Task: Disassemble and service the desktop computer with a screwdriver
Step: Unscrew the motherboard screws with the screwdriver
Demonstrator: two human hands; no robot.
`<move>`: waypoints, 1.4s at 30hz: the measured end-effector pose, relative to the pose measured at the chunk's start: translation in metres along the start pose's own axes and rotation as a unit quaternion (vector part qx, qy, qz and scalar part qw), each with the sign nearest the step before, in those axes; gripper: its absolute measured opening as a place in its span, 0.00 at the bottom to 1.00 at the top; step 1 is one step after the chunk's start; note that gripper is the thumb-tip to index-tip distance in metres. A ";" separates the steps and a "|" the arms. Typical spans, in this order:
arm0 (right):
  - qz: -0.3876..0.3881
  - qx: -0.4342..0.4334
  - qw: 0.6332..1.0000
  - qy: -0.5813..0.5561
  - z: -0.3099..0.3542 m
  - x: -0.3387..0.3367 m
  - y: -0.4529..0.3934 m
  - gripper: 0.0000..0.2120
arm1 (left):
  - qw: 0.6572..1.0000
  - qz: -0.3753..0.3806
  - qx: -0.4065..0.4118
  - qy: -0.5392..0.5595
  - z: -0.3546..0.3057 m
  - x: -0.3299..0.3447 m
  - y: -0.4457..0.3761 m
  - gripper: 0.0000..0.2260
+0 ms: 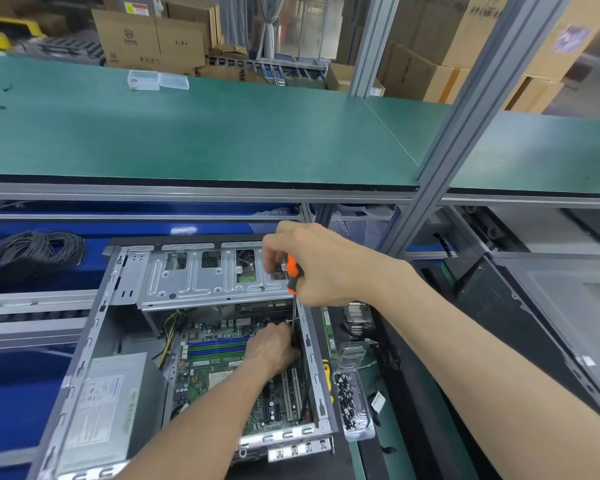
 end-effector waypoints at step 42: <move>-0.344 0.103 0.916 -0.180 -0.028 0.034 0.019 0.10 | 0.656 0.269 -0.158 0.687 0.083 -0.037 0.045 0.11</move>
Point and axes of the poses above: each hand's wrist, its own y-axis away from the middle knuckle, its own x-axis out of the palm, z = x × y, the point moved 9 cm from there along -y, towards the middle knuckle, and after that the axes turned 15 degrees about -x, right-handed, at the moved point
